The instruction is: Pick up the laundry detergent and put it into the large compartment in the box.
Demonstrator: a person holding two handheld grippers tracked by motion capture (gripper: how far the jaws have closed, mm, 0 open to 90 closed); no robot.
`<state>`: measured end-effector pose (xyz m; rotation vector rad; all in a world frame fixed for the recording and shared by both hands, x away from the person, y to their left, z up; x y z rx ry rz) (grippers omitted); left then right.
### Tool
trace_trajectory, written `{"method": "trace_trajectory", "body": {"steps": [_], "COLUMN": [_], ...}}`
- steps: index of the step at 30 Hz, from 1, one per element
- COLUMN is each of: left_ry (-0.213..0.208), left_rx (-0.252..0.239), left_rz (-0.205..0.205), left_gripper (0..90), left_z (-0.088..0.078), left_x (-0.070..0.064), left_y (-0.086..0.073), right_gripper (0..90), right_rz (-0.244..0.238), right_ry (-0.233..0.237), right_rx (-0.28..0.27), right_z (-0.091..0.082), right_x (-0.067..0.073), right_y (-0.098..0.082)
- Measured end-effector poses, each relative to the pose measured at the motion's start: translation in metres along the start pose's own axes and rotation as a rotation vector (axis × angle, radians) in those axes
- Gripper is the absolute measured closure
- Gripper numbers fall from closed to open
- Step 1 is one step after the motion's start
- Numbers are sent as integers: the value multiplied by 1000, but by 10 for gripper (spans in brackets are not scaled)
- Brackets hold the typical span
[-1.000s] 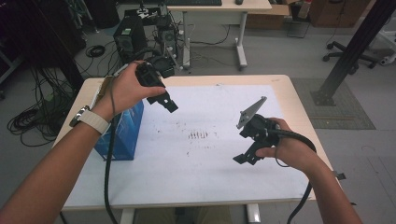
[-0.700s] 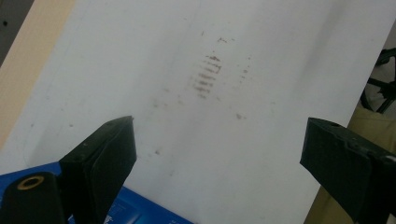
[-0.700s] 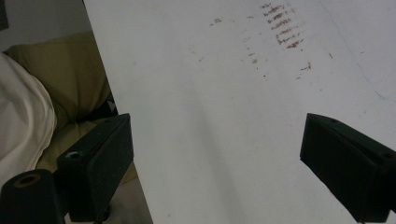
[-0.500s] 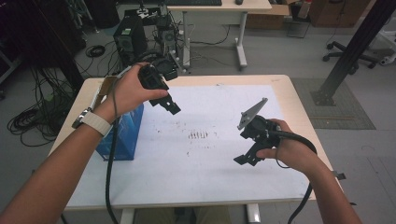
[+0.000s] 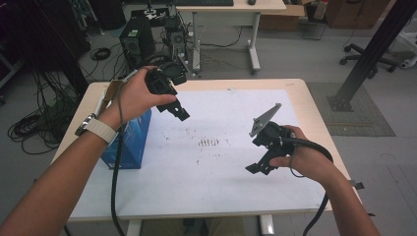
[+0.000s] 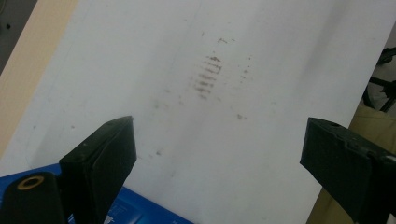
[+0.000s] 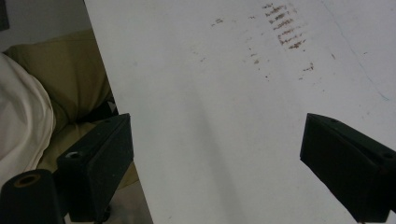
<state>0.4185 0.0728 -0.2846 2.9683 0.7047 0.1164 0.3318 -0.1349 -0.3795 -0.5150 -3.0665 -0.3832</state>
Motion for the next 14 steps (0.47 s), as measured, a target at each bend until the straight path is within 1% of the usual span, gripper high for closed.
{"method": "trace_trajectory", "body": {"steps": [14], "left_ry": [-3], "left_rx": [-3], "left_rz": [-2], "left_gripper": [107], "left_z": [0], "left_x": [1], "left_y": [0], "right_gripper": [98], "right_rz": [1], "right_ry": [0], "right_rx": [-2], "right_z": [1], "right_x": [-1], "right_y": [0]}}
Point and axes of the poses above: each handheld gripper's, and its own axes: z roughly forward along the jaws, y roughly out of its top, x roughly to its left, the point moved 10 cm from there along z, roughly forward along the jaws, and after that the axes turned 15 degrees about x, right-handed, at the moved point
